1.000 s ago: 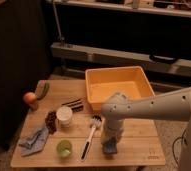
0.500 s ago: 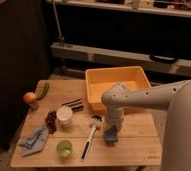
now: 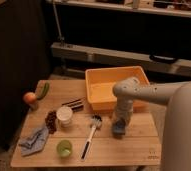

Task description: Wipe table surface with sponge

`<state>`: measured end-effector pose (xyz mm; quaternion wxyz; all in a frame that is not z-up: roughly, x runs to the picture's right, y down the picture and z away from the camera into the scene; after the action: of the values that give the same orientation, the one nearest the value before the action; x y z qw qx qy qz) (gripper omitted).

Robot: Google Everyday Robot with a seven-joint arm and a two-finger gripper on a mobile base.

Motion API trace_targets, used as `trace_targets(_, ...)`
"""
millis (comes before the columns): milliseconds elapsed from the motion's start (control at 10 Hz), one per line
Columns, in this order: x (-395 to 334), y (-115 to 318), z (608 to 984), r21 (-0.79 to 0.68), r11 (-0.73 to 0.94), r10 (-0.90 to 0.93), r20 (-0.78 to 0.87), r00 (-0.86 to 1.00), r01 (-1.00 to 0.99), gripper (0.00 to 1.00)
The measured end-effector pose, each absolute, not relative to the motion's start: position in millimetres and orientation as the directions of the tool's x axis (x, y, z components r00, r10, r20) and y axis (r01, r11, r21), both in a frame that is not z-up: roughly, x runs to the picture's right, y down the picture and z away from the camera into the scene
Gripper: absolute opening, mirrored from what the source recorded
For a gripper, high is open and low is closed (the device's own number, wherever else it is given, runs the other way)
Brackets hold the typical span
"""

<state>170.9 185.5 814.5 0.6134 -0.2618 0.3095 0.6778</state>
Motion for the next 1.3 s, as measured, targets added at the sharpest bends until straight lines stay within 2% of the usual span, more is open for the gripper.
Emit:
trace_targets(400,218,193,825,0.151,-0.112,0.639,-0.746,-0.188,-0.982,0.14)
trace_targets(900,266,210,819,0.201,-0.181,0.601,-0.752,-0.27,-0.963,0.14)
trace_targets(1300,274,254,802,0.235,-0.174,0.589,-0.754,-0.292,-0.956,0.14)
